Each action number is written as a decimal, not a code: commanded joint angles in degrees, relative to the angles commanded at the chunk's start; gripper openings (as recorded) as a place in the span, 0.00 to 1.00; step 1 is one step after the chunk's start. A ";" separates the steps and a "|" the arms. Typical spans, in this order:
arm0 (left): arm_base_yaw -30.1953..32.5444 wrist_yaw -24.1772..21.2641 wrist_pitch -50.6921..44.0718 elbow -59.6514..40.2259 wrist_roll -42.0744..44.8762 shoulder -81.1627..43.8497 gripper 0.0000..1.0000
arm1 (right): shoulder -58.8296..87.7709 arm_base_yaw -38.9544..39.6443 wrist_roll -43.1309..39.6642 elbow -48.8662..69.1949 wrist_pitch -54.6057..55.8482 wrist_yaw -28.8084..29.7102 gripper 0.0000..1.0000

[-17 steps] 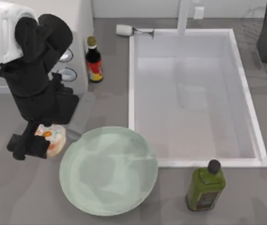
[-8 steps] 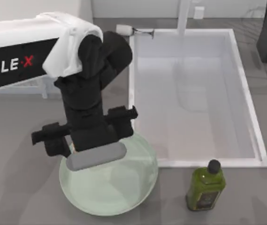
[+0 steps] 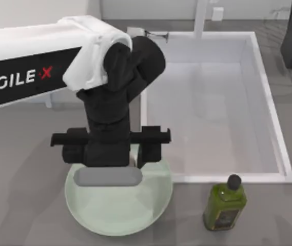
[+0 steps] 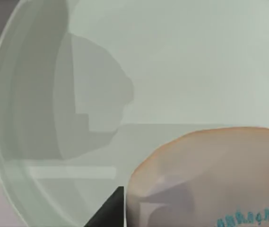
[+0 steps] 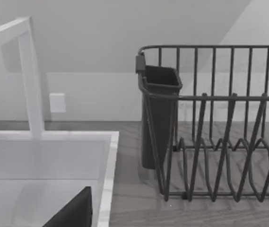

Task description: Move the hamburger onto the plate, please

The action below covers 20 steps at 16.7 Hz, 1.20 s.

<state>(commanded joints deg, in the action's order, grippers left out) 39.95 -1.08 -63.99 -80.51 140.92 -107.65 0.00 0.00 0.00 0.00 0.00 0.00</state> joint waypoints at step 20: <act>-0.04 -0.01 9.60 6.45 0.09 -3.14 0.45 | 0.00 0.00 0.00 0.00 0.00 0.00 1.00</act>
<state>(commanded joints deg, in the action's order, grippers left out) 39.91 -1.10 -54.39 -74.06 141.00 -110.80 0.00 0.00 0.00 0.00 0.00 0.00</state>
